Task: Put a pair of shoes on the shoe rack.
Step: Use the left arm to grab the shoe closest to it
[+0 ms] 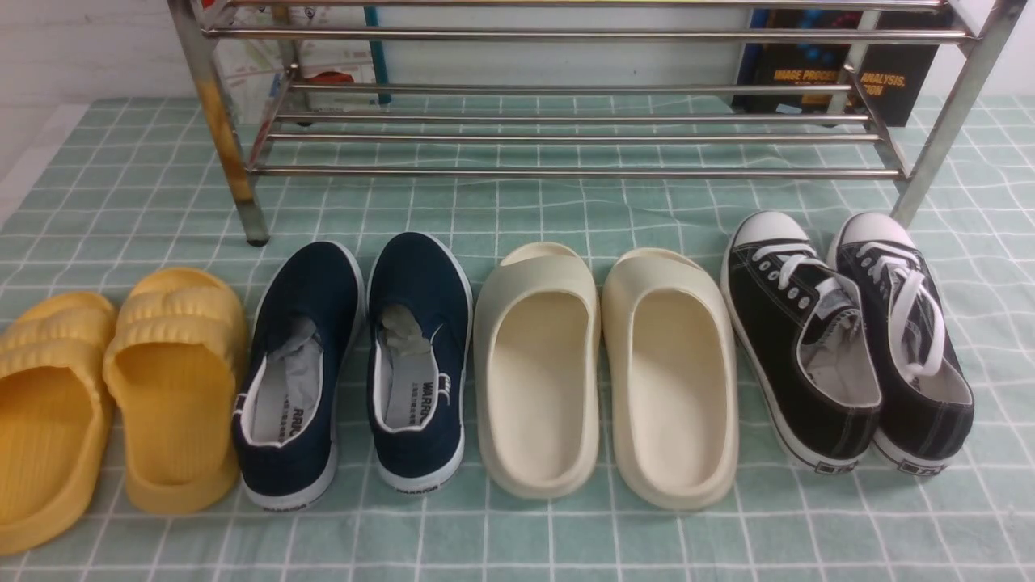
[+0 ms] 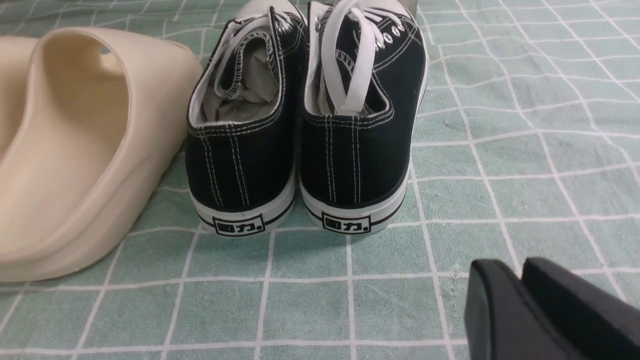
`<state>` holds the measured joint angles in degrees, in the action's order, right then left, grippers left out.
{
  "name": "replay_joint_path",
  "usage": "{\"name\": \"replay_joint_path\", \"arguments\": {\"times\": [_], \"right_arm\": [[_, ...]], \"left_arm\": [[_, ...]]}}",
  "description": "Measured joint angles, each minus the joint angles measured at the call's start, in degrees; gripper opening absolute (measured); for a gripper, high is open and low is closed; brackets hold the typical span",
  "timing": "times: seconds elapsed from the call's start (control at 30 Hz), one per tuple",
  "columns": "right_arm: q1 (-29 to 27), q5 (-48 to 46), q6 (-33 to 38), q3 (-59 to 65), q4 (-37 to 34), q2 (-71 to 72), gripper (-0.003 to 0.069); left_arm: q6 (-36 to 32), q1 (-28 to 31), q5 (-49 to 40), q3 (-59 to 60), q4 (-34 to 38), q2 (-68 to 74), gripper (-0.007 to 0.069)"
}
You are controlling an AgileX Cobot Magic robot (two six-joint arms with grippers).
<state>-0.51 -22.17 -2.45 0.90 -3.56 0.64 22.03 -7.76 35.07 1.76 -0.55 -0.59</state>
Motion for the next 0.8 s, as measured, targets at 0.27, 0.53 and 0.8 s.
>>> {"name": "replay_joint_path", "arguments": {"times": [0.27, 0.53, 0.8], "right_arm": [[0.0, 0.0, 0.0, 0.0, 0.0, 0.0, 0.0116], [0.0, 0.0, 0.0, 0.0, 0.0, 0.0, 0.0128], [0.0, 0.0, 0.0, 0.0, 0.0, 0.0, 0.0131]], "left_arm": [[7.61, 0.0, -0.53, -6.74, -3.01, 0.0, 0.0239], [7.95, 0.0, -16.16, -11.52, -6.22, 0.0, 0.0237], [7.63, 0.0, -24.58, -20.87, -3.63, 7.16, -0.0014]]}}
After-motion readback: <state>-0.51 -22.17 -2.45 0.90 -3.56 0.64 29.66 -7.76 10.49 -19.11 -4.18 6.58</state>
